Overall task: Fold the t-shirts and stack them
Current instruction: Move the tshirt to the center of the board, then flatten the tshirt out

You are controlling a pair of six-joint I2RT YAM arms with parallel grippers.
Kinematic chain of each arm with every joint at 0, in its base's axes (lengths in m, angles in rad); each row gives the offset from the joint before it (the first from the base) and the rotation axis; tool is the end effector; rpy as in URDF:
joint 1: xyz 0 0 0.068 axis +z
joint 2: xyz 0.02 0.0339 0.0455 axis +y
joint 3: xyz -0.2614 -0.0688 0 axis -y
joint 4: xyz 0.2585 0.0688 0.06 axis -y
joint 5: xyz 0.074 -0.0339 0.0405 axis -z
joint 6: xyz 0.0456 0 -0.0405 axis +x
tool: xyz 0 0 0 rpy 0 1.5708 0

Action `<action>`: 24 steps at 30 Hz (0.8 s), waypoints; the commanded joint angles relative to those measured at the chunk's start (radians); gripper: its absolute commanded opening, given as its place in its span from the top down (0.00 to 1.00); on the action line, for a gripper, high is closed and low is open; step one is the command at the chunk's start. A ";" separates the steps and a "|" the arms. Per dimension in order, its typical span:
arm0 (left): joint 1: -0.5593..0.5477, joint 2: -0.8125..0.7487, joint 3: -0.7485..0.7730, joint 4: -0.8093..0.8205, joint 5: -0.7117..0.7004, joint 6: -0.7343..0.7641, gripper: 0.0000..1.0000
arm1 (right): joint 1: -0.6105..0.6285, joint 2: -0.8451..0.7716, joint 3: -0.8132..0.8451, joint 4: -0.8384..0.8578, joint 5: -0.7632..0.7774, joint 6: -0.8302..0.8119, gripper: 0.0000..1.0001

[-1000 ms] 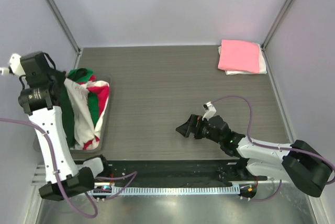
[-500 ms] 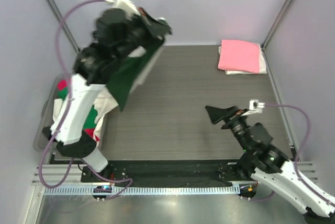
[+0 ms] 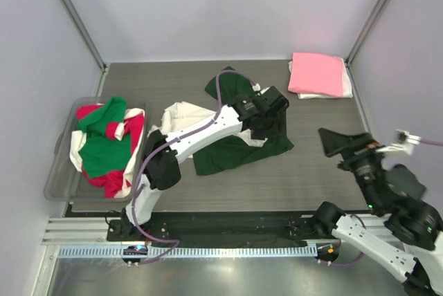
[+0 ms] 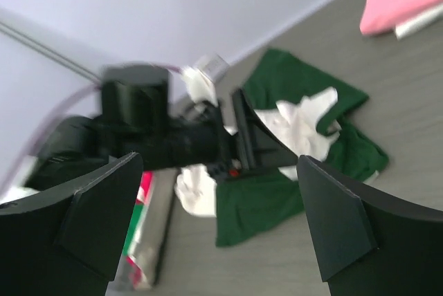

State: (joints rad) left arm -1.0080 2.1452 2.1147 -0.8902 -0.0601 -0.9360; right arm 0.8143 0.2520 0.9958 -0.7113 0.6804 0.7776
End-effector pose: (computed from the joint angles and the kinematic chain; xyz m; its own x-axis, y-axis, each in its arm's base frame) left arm 0.2662 -0.4168 0.2899 -0.9160 -0.0543 -0.3974 0.1472 0.8762 -0.4590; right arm 0.0386 -0.0009 0.4014 -0.0779 0.7120 -0.6979 -0.1109 0.6895 0.7158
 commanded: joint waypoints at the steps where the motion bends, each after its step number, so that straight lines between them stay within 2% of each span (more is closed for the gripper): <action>1: 0.046 -0.195 -0.014 -0.038 -0.099 0.006 0.32 | -0.001 0.162 -0.068 -0.091 -0.103 0.092 0.00; 3: 0.089 -0.316 -0.129 -0.053 -0.138 0.009 0.32 | -0.001 0.223 -0.142 -0.015 -0.221 0.147 0.01; 6: 0.221 -0.523 -0.332 -0.061 -0.168 0.009 0.33 | 0.002 0.377 -0.241 0.131 -0.389 0.204 0.04; 7: 0.303 -0.589 -0.387 -0.056 -0.170 0.011 0.33 | 0.008 0.457 -0.256 0.162 -0.422 0.218 0.05; 8: 0.345 -0.646 -0.488 -0.041 -0.172 0.019 0.33 | 0.016 0.508 -0.266 0.185 -0.442 0.226 0.05; 9: 0.424 -0.757 -0.533 -0.036 -0.175 0.047 0.33 | 0.049 0.551 -0.264 0.217 -0.450 0.238 0.05; 11: 0.488 -0.842 -0.628 -0.050 -0.190 0.084 0.33 | 0.089 0.692 -0.247 0.239 -0.437 0.242 0.05; 13: 0.555 -0.941 -0.673 -0.088 -0.225 0.146 0.32 | 0.147 0.806 -0.182 0.248 -0.420 0.249 0.05; 14: 0.569 -0.970 -0.706 -0.105 -0.240 0.167 0.32 | 0.166 0.917 -0.152 0.246 -0.424 0.249 0.05; 16: 0.591 -1.037 -0.764 -0.134 -0.283 0.206 0.31 | 0.218 1.041 -0.060 0.246 -0.429 0.247 0.05; 17: 0.595 -1.059 -0.788 -0.139 -0.291 0.213 0.31 | 0.233 1.154 -0.027 0.246 -0.433 0.243 0.05; 24: 0.617 -1.222 -0.956 -0.119 -0.322 0.224 0.30 | 0.319 1.579 0.381 0.127 -0.415 0.144 0.07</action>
State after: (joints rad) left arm -0.4000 0.9779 1.1873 -1.0100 -0.3416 -0.7444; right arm 1.1145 1.7298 1.2419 -0.5297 0.2520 0.9710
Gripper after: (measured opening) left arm 0.696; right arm 0.934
